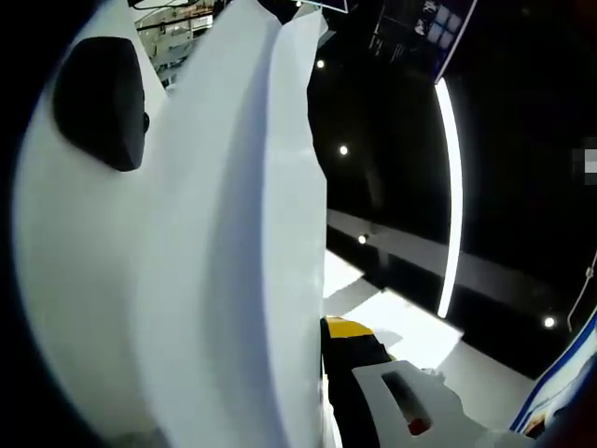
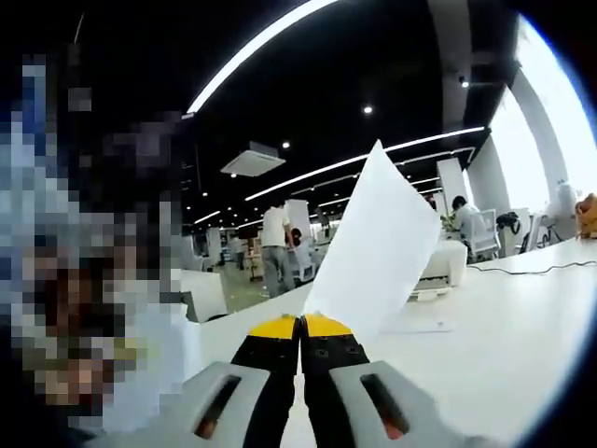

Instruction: Organize the stack of printing papers by aligning and flattening the scattered papers on the table

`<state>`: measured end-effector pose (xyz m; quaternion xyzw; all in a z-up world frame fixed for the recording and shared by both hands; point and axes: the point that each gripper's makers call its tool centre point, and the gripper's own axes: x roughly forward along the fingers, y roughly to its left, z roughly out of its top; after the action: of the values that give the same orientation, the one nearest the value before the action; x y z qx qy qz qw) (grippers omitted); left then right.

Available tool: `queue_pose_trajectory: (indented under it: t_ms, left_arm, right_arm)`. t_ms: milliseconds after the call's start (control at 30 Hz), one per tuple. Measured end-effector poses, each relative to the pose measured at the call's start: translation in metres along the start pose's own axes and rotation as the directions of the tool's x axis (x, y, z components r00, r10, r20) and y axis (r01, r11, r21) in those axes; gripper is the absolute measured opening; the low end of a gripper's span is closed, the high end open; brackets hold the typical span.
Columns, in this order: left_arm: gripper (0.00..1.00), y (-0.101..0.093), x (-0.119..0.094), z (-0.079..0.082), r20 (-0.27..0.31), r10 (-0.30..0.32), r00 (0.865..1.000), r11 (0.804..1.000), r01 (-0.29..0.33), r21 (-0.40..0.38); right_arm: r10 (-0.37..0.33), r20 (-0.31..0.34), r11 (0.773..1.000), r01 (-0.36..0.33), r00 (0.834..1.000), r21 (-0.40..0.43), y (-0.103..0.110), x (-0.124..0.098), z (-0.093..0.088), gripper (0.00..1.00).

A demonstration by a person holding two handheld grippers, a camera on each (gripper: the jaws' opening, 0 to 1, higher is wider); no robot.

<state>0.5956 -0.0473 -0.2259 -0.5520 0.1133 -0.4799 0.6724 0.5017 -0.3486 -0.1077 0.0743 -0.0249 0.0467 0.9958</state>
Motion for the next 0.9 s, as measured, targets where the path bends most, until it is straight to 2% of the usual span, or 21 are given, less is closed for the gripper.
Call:
queue_pose_trajectory:
  t_ms: [567, 900]
  left_arm:
    - [0.06, 0.0, 0.0, 0.001, 0.001, -0.001, 1.0, 1.0, 0.001, 0.002]
    - [0.06, -0.001, 0.0, 0.0, 0.002, -0.003, 1.0, 1.0, 0.003, 0.001]
  right_arm:
    - [0.065, 0.055, 0.998, -0.066, 0.996, 0.018, 0.026, -0.01, 0.025, 0.0]
    - [0.137, 0.094, 0.989, -0.141, 0.986, 0.039, 0.045, -0.01, 0.046, 0.0]
